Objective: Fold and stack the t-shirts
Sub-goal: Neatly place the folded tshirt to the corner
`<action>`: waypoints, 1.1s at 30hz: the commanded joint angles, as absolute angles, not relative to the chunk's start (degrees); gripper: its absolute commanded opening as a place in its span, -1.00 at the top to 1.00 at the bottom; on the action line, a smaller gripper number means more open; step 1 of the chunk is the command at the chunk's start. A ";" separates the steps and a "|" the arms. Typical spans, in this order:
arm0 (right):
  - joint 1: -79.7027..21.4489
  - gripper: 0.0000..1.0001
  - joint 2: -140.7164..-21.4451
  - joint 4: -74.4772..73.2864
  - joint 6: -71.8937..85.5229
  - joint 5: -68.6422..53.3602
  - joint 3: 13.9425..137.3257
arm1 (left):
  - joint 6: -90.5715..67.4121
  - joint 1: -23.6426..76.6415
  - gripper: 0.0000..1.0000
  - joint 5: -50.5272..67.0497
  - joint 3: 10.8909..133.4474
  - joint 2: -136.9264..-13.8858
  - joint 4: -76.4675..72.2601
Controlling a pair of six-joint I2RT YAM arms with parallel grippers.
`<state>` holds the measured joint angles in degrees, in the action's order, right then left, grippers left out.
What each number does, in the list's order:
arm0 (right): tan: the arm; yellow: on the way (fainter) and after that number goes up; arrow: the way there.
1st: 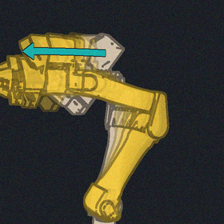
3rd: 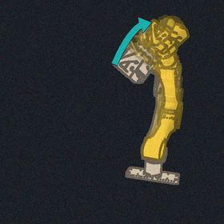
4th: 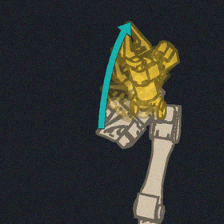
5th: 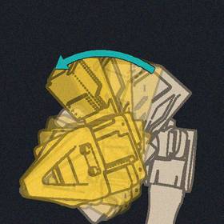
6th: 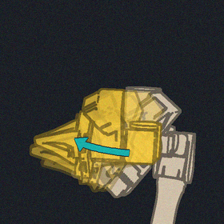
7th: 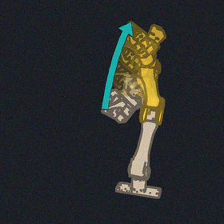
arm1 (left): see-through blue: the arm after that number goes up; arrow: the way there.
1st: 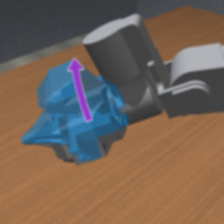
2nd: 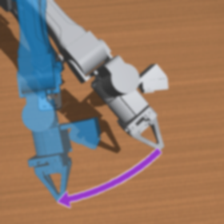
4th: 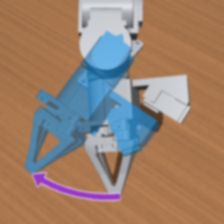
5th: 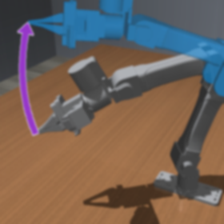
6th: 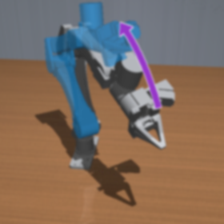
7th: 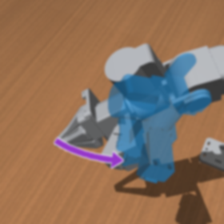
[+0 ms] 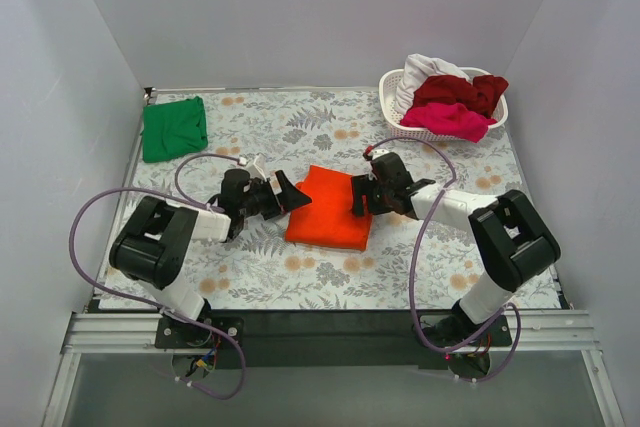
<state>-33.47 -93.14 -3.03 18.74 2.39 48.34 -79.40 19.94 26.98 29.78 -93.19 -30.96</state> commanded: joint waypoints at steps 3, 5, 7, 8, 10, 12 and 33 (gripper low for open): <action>-33.66 -0.29 -96.76 -2.46 18.37 0.44 48.16 | -81.82 20.21 -0.84 32.25 28.83 -99.04 -33.31; -33.66 -0.26 -96.94 -1.94 18.37 0.44 48.43 | -82.00 20.91 -0.84 31.20 28.92 -99.75 -33.75; -33.75 -0.23 -97.21 -1.32 18.37 -1.84 48.60 | -82.35 22.67 -0.84 30.50 29.53 -100.98 -34.19; -33.84 -0.22 -97.38 -0.80 18.37 -2.19 48.60 | -82.44 24.07 -0.84 30.06 29.88 -101.51 -34.28; -33.92 -0.21 -97.64 -0.53 18.46 -3.51 48.69 | -82.88 25.22 -0.84 29.45 31.11 -103.35 -34.36; -34.10 -0.19 -97.91 -0.53 18.54 -4.30 48.60 | -83.41 26.45 -0.84 29.27 31.64 -105.19 -34.80; -34.72 -0.10 -96.42 3.34 18.63 -6.33 45.27 | -81.22 31.38 1.00 20.14 39.44 -111.71 -28.66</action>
<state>-33.78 -96.33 7.14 17.87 -4.64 47.81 -85.01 30.44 25.65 37.89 -109.43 -40.97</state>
